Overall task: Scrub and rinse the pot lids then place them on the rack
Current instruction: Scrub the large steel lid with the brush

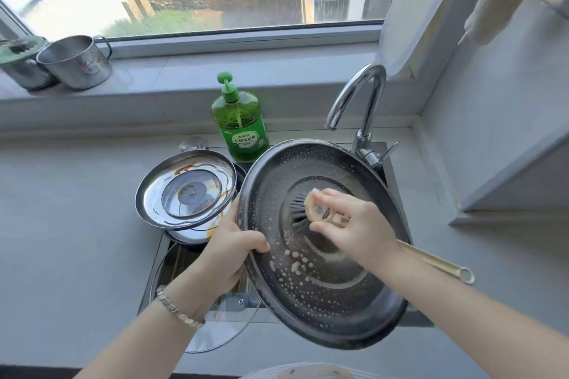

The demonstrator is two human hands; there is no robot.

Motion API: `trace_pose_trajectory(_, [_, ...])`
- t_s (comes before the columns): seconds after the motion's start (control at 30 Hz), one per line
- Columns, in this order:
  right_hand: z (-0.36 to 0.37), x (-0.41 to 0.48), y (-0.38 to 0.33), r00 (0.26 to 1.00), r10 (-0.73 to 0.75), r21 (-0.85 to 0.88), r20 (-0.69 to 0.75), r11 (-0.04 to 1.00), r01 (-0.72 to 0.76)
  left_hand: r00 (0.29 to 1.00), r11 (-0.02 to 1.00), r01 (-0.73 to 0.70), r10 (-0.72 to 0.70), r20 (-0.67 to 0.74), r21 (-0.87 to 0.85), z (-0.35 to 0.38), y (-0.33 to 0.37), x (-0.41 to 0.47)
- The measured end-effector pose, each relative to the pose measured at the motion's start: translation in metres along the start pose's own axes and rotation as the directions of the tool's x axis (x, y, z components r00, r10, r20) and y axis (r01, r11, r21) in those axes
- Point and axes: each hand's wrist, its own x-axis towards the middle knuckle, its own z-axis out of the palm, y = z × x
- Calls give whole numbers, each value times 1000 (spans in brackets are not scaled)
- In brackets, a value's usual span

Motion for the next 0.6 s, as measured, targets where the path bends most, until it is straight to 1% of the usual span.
trace_pose_trajectory(0.07, [-15, 10, 13, 988, 145, -53, -50, 988, -147, 999, 999, -1, -1, -36, -38, -6, 3, -1])
trace_pose_trajectory(0.1, [-19, 7, 17, 982, 179, -83, -56, 979, -184, 999, 999, -6, 4, -52, -49, -9, 5, -1])
trace_pose_trajectory(0.13, [-19, 0, 17, 981, 187, -96, -41, 977, -190, 998, 999, -16, 13, -65, -51, -12, 7, -1])
trace_pose_trajectory(0.17, [-14, -8, 13, 987, 161, -75, -10, 984, -161, 997, 999, -27, 23, -72, -46, -14, 8, 0])
trace_pose_trajectory(0.23, [2, -21, -2, 996, 62, 12, 65, 998, -63, 997, 999, -46, 45, -65, -23, -11, 9, 0])
trace_pose_trajectory(0.3, [9, -15, -10, 997, 2, 52, 75, 999, -6, 997, 998, -55, 54, -54, -16, -6, 6, 0])
trace_pose_trajectory(0.33, [6, -6, -8, 999, 21, 45, 46, 999, -23, 997, 999, -45, 43, -57, -28, -5, 6, 0])
trace_pose_trajectory(0.4, [-10, 9, 3, 990, 136, 12, -40, 991, -136, 996, 998, -15, 10, -87, -64, -6, 6, 0])
trace_pose_trajectory(0.43, [-18, 10, 10, 980, 187, -34, -73, 981, -190, 994, 997, -14, 6, -108, -79, -9, 7, 0])
trace_pose_trajectory(0.47, [-22, 5, 16, 974, 214, -90, -71, 971, -220, 992, 996, -22, 11, -127, -88, -12, 9, 1])
trace_pose_trajectory(0.5, [-21, -5, 17, 976, 214, -124, -30, 968, -216, 990, 996, -33, 21, -142, -87, -14, 10, 1])
trace_pose_trajectory(0.53, [-16, -18, 13, 980, 192, -120, 42, 975, -186, 988, 996, -45, 33, -153, -79, -16, 12, 1])
trace_pose_trajectory(0.6, [-3, -39, 6, 979, 107, -27, 171, 994, -104, 986, 996, -57, 45, -157, -70, -16, 14, 1])
